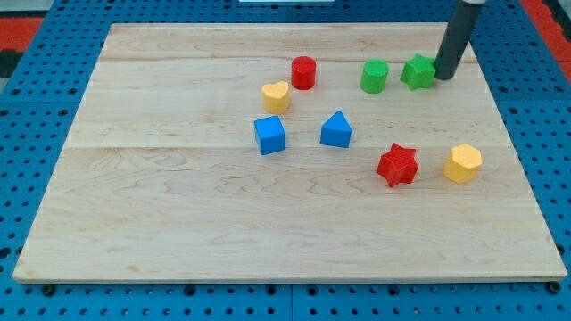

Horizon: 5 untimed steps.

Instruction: Move the green star into the green circle

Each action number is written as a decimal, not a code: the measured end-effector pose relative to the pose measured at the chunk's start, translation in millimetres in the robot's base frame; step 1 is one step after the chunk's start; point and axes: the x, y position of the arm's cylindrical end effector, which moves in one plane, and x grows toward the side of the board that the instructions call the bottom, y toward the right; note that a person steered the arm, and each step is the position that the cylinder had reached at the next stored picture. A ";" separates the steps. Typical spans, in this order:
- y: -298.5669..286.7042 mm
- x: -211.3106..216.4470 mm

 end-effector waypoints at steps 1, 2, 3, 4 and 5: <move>-0.9 -7.6; -3.7 8.6; -57.4 21.9; -63.3 2.8; -18.9 -41.0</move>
